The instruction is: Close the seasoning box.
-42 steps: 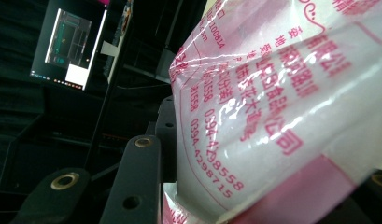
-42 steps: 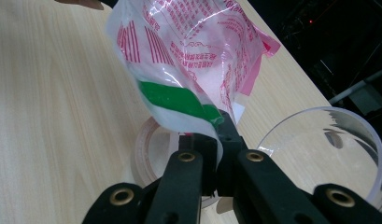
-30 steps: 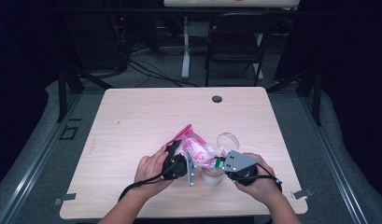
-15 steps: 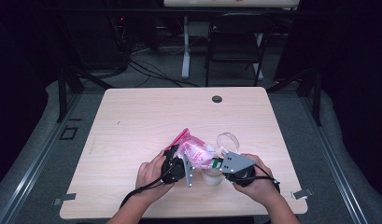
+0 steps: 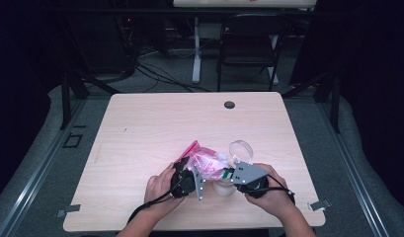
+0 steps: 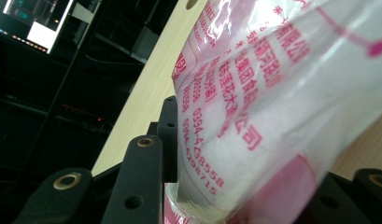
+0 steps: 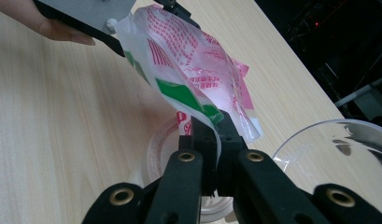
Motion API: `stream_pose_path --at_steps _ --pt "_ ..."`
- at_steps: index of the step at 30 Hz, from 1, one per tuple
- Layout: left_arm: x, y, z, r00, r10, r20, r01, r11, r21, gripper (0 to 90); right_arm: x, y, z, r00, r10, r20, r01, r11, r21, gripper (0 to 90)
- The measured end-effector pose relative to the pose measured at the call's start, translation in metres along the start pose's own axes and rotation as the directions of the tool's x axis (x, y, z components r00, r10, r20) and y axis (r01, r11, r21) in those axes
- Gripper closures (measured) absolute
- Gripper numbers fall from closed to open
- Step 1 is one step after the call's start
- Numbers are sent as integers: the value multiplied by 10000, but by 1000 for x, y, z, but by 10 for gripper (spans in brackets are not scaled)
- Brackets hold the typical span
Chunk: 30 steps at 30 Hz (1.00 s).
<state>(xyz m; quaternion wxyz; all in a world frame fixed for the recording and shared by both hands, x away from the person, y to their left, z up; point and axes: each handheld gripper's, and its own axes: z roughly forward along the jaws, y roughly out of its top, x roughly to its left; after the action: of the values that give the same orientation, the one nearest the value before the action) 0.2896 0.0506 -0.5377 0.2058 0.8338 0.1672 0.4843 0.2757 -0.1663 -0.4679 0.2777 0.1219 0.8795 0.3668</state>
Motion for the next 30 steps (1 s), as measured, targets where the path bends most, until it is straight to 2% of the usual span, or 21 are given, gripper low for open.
stream_pose_path --at_steps 2,3,6,9,10,12,14,17,21,26,30 --pt "0 -1 0 10000 -14 72 13 9999 119 691 1 0 1 10000 3 -58 -3 10000 -42 900" --pt "-1 -2 1 9998 -200 88 200 9998 10 692 1 0 1 10000 -22 -12 22 10000 -10 900" --pt "-2 -3 2 9993 -236 275 233 9997 90 692 2 1 1 10000 -63 -28 64 10000 26 900" --pt "-5 -5 3 9983 -463 368 462 9989 39 692 3 1 2 10000 -53 -29 53 10000 -28 900" --pt "-6 -6 4 9976 -595 352 599 9981 -113 692 3 1 3 10000 -34 -67 34 10000 -56 900" --pt "-6 -7 3 9973 -529 508 527 9986 62 691 4 2 2 9999 -99 -42 99 9999 29 900" --pt "-7 -8 5 9946 -800 667 803 9968 -15 690 4 2 3 9999 -103 -39 103 9999 27 900" --pt "-9 -9 6 9919 -981 801 983 9952 13 690 4 2 4 9999 -131 -30 131 9999 51 900" --pt "-12 -9 7 9899 -1061 942 1066 9943 -2 693 5 2 5 9999 -142 -63 143 9999 11 899" --pt "-15 -10 8 9900 -929 1062 934 9956 4 705 5 2 5 9998 -172 -37 172 9998 38 897" --pt "-15 -10 9 9857 -1061 1312 1065 9943 42 715 5 3 5 9999 -144 -22 144 9999 23 889"
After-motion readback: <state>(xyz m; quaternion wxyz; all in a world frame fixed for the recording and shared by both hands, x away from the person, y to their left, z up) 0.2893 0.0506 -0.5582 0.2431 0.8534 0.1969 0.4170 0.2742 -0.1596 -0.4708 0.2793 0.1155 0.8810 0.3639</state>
